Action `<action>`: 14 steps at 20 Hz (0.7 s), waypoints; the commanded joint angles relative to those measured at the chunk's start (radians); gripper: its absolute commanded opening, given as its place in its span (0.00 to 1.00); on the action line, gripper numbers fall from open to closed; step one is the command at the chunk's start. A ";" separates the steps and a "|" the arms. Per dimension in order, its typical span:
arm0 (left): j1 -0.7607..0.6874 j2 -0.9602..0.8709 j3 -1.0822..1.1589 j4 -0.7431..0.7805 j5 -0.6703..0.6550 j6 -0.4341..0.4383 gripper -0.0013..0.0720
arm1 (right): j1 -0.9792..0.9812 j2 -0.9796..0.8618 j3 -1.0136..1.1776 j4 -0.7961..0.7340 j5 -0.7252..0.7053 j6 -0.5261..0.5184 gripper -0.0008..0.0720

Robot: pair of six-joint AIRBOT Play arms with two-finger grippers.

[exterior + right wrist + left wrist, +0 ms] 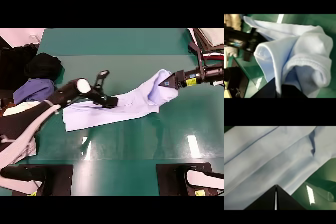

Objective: Fold the shirts.

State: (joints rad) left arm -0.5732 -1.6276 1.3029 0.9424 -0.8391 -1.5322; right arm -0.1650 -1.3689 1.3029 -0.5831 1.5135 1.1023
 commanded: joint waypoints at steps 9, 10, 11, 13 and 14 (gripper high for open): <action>-0.025 -0.160 0.145 -0.004 0.029 0.003 0.04 | 0.251 0.019 0.158 0.031 -0.013 0.068 0.04; -0.010 -0.149 0.164 0.001 -0.004 0.004 0.04 | 0.263 0.014 0.158 0.031 -0.011 0.068 0.04; 0.006 -0.131 0.178 0.016 -0.023 0.006 0.04 | 0.277 0.004 0.158 0.032 -0.009 0.068 0.04; 0.041 -0.071 0.204 0.087 -0.063 0.005 0.04 | 0.312 -0.019 0.158 0.034 -0.009 0.068 0.04; 0.062 -0.030 0.211 0.129 -0.089 0.003 0.04 | 0.337 -0.033 0.159 0.034 -0.011 0.068 0.04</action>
State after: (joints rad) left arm -0.5537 -1.7222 1.4853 0.9806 -0.8631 -1.5288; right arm 0.1207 -1.3758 1.4574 -0.5522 1.5021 1.1683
